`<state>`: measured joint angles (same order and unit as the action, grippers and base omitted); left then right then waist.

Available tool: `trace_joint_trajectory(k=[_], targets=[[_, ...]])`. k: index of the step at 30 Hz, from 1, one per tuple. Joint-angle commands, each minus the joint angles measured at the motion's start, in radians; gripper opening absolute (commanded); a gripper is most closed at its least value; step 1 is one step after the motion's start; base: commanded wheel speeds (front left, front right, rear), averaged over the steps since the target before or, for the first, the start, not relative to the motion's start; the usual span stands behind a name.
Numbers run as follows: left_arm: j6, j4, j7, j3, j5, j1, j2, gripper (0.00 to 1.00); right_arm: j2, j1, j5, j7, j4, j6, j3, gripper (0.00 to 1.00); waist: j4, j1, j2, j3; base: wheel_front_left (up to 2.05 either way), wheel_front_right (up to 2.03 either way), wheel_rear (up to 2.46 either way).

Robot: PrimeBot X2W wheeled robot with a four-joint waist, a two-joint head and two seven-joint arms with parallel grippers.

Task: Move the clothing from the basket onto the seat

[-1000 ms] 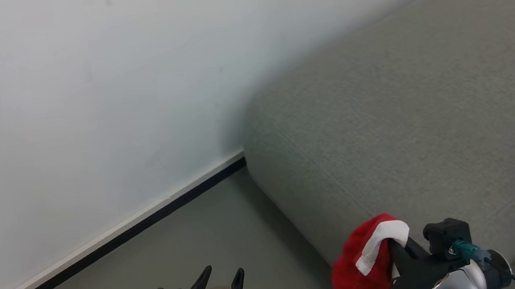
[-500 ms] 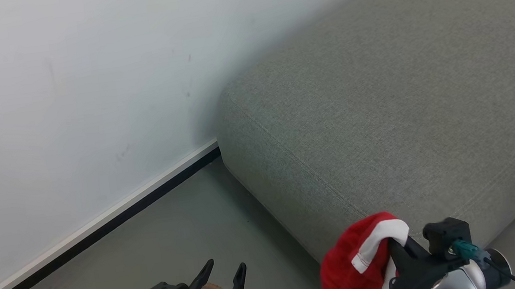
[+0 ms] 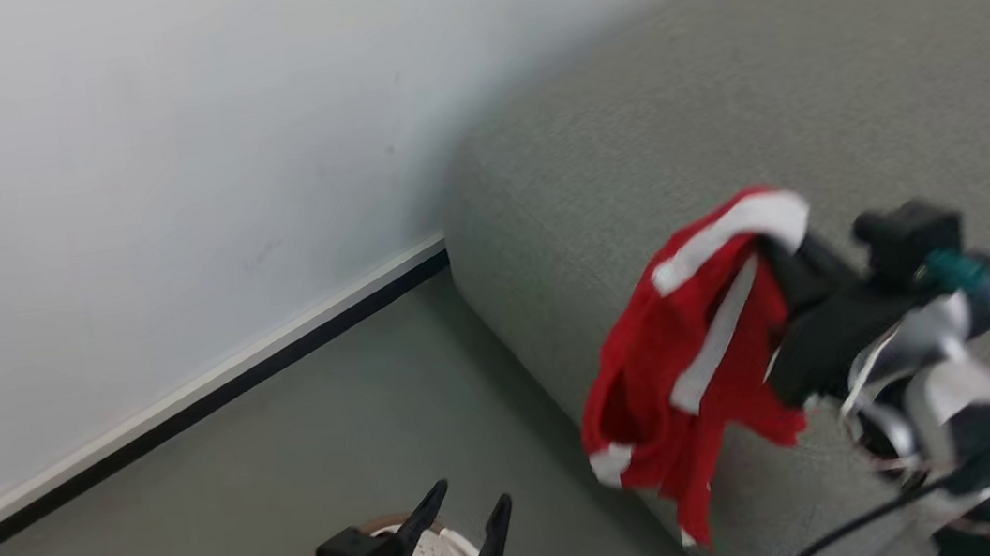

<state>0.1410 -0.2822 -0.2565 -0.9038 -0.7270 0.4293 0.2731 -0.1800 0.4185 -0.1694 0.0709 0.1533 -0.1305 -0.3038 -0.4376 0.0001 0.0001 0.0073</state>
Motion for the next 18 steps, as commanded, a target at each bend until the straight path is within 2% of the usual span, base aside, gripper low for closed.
trace_joint_trajectory(k=[1,9,12,18], targets=[[-0.002,0.017,0.001,-0.006,0.021,0.028,-0.001,1.0,-0.031,0.046,-0.034,-0.008,0.011,0.0,0.014,0.0,0.064,-0.0001,-0.0001,0.057,0.0,0.0,0.0],[0.031,0.152,0.004,-0.037,0.13,0.116,0.014,1.0,-0.212,0.357,-0.198,0.014,0.144,0.0,0.139,0.0,0.2,-0.0001,-0.0001,0.282,0.0,0.0,0.0],[0.05,0.222,0.003,-0.044,0.18,0.136,0.049,1.0,-0.255,0.486,-0.211,0.015,0.206,-0.001,0.196,0.0,0.225,-0.0001,-0.0001,0.375,0.0,0.0,0.0],[0.088,0.393,0.011,-0.057,0.27,0.158,0.116,1.0,-0.325,0.72,-0.159,0.018,0.335,0.0,0.298,0.0,0.251,-0.0001,-0.0001,0.526,0.0,0.0,0.0]])
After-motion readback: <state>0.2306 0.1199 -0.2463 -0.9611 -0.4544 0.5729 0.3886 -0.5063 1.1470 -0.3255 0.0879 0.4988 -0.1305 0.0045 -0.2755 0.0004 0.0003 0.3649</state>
